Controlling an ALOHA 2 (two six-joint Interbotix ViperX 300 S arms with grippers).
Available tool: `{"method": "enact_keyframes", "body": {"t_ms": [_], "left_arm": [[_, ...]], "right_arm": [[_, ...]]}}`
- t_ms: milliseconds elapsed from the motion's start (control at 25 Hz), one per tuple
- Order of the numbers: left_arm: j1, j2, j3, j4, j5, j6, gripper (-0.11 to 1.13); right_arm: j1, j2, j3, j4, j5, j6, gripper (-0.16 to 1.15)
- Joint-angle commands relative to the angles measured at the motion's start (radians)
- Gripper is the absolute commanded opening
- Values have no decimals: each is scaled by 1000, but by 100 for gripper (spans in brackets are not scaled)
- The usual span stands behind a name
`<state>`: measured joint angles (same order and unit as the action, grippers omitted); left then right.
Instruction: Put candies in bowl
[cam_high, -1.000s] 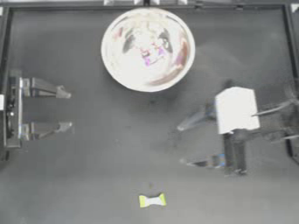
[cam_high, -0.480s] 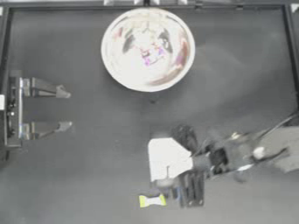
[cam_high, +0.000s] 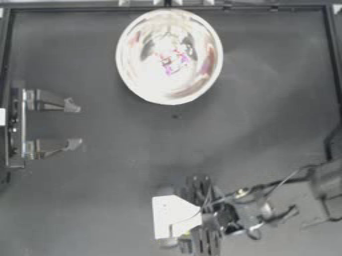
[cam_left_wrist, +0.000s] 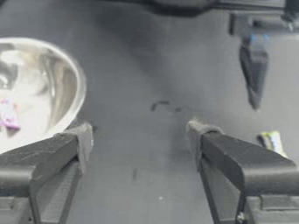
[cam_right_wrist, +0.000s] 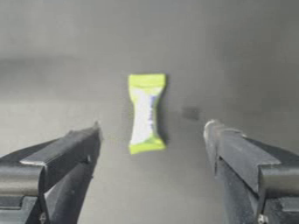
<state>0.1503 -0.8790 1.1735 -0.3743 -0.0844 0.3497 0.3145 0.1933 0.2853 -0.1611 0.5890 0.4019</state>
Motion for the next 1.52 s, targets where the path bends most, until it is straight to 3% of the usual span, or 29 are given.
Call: {"method": "enact_keyframes", "body": {"t_ms": [40,1280,1400,1520], "left_arm": [[0,3,-8,0,-6,-2,96],[0,3,-2,0,-14,-2,96],[2,3,-3,0,-12,0,96],[0,3,-3,0,-14,0,96]], "right_arm": [[15,14,-51,-11,-2,15,99],[21,196,-158,3,84,2,97],[21,210,-167,3,112,0,87],[23,215,-169,-2,130,0,67]]}}
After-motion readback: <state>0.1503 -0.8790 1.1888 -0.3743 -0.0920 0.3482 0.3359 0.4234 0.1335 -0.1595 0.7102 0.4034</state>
